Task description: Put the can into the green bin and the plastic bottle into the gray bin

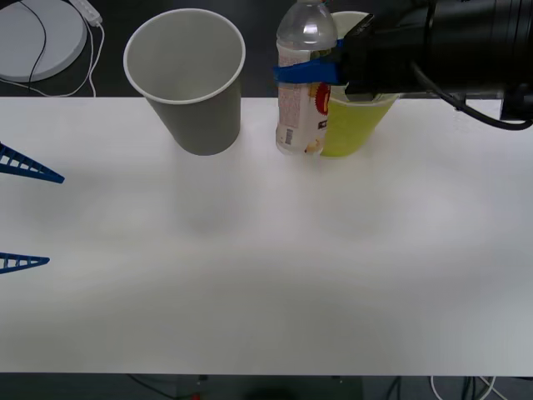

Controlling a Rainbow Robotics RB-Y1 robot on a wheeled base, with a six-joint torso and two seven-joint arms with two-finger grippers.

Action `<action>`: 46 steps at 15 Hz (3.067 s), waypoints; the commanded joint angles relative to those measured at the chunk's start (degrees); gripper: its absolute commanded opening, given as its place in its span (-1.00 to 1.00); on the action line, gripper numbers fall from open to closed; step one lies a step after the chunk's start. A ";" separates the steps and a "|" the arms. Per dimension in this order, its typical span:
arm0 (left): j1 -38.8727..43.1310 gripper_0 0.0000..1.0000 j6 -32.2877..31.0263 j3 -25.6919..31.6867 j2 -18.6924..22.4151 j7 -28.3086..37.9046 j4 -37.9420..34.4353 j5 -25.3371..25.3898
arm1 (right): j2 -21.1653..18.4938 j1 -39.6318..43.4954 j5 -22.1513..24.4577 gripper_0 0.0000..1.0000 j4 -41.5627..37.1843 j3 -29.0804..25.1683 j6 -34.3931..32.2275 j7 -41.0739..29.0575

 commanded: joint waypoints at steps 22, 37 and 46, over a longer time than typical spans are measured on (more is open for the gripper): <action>0.00 1.00 0.00 0.00 0.00 0.00 0.00 0.00 | 18.63 -34.13 10.44 -1.00 30.96 0.17 -43.83 -8.52; 0.00 1.00 0.00 0.00 0.00 0.00 0.00 0.00 | 40.07 -47.41 29.95 -1.00 55.04 0.17 -51.56 -12.74; 0.00 1.00 0.00 0.00 0.00 0.00 0.00 0.00 | 49.04 -52.06 36.89 -1.00 67.69 0.17 -47.26 -12.74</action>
